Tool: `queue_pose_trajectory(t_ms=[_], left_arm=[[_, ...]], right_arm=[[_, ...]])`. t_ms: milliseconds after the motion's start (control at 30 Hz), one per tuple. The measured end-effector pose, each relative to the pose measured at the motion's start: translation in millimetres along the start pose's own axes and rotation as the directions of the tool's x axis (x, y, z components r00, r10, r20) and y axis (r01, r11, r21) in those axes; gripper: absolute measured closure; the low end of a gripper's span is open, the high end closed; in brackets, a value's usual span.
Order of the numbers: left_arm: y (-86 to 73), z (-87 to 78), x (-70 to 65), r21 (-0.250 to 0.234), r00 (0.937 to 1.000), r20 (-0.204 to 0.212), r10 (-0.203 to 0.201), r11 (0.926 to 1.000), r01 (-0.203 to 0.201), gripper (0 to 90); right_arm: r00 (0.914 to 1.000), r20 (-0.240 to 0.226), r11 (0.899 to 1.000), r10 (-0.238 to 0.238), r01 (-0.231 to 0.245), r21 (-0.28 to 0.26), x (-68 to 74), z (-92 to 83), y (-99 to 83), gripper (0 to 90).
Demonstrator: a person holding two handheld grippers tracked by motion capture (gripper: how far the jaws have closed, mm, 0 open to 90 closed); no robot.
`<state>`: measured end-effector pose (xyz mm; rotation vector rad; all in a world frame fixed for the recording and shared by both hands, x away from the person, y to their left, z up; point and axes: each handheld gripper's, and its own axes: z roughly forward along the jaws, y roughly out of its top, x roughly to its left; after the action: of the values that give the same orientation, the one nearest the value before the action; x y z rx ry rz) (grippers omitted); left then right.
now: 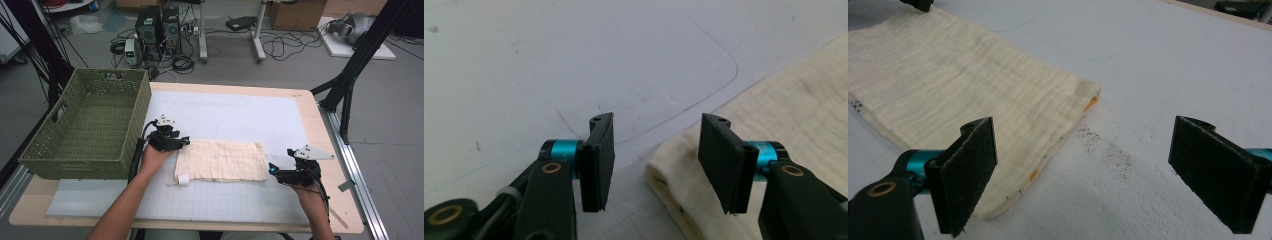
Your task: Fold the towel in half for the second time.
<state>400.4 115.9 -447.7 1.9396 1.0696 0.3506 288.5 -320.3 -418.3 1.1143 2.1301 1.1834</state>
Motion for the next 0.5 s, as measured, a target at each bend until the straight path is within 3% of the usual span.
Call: queue_pose_trajectory(t_ms=[200, 400, 500], left_arm=[[-1.6, 3.6, 0.0, 0.016, 0.9994, -0.004, 0.034, 0.9993, -0.034, 52.5], [-2.0, 2.9, -2.9, 0.032, 0.9976, -0.016, 0.068, 0.9972, -0.067, 63.6], [-2.4, 2.5, -5.1, 0.032, 0.9964, -0.003, 0.084, 0.9959, -0.084, 71.2]], right_arm=[[1.0000, -0.003, 1.000, -0.002, 0.002, 0.006, 0.1, 1.5, 0.1, 11.4], [1.0000, -0.005, 1.000, -0.007, 0.007, 0.008, 0.5, 5.5, 1.7, 11.4], [1.0000, -0.003, 1.000, -0.008, 0.008, 0.017, 1.2, 8.4, 3.7, 11.4]])
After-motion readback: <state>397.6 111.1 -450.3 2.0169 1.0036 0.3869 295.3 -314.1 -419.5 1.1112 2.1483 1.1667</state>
